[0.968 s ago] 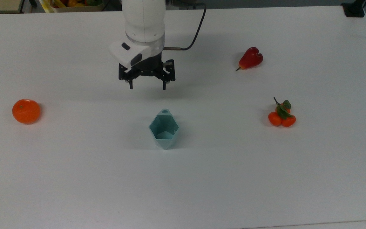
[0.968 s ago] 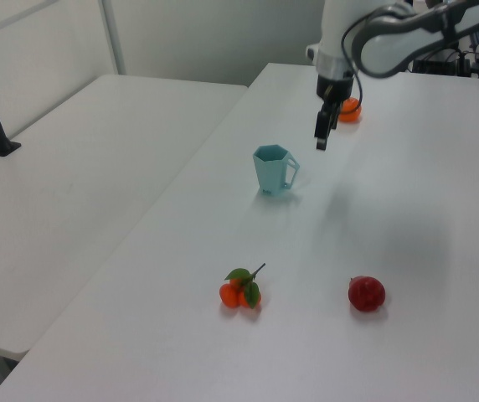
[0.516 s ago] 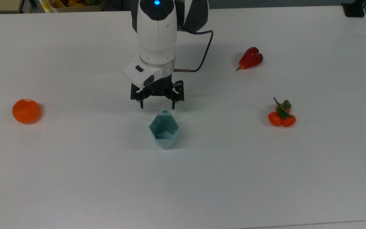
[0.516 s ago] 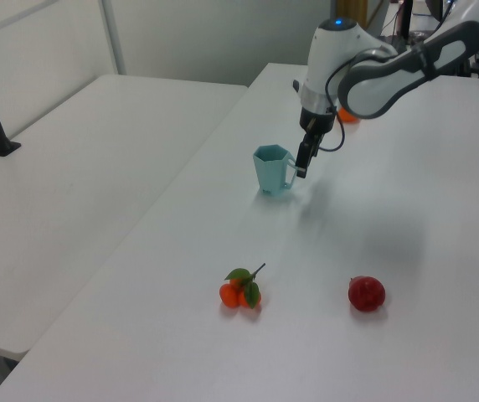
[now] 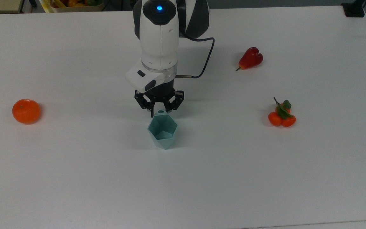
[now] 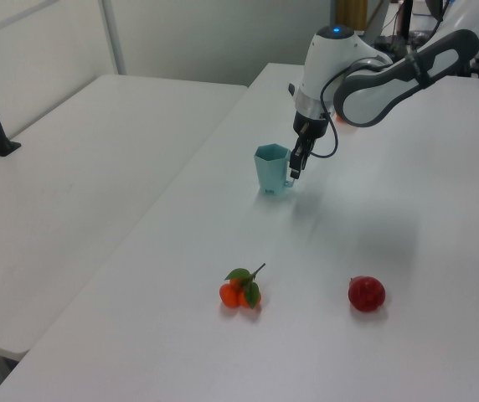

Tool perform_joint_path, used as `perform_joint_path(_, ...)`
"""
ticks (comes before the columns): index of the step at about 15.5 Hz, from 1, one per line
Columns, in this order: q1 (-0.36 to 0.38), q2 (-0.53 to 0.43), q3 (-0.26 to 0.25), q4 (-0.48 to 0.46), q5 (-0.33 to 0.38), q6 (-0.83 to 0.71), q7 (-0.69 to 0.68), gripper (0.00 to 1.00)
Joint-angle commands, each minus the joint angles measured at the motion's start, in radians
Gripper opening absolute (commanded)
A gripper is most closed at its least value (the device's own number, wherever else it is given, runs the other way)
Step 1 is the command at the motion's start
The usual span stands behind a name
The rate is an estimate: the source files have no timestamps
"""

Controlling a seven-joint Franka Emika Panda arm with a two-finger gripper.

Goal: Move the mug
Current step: 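Close the gripper on the rim of the teal mug, then slide the held mug across the table toward the robot base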

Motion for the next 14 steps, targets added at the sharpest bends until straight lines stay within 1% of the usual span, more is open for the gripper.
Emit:
perform_joint_path(1,0.008,0.004,-0.006,0.001,-0.007,0.015,0.022,0.42)
perform_joint_path(3,0.008,0.017,-0.006,0.018,-0.008,0.015,0.022,0.42)
perform_joint_path(4,0.008,0.018,-0.006,0.018,-0.010,0.015,0.022,0.40)
perform_joint_path(6,0.008,0.017,-0.007,0.018,-0.010,0.015,0.022,0.22)
perform_joint_path(8,0.008,0.014,-0.006,0.020,-0.012,0.015,0.022,0.07)
perform_joint_path(9,0.008,0.008,-0.006,0.020,-0.012,0.014,0.020,0.05)
perform_joint_path(12,0.008,-0.040,-0.006,0.011,-0.012,-0.002,0.020,0.05)
perform_joint_path(14,0.000,-0.083,-0.007,-0.002,-0.013,-0.067,0.014,0.05)
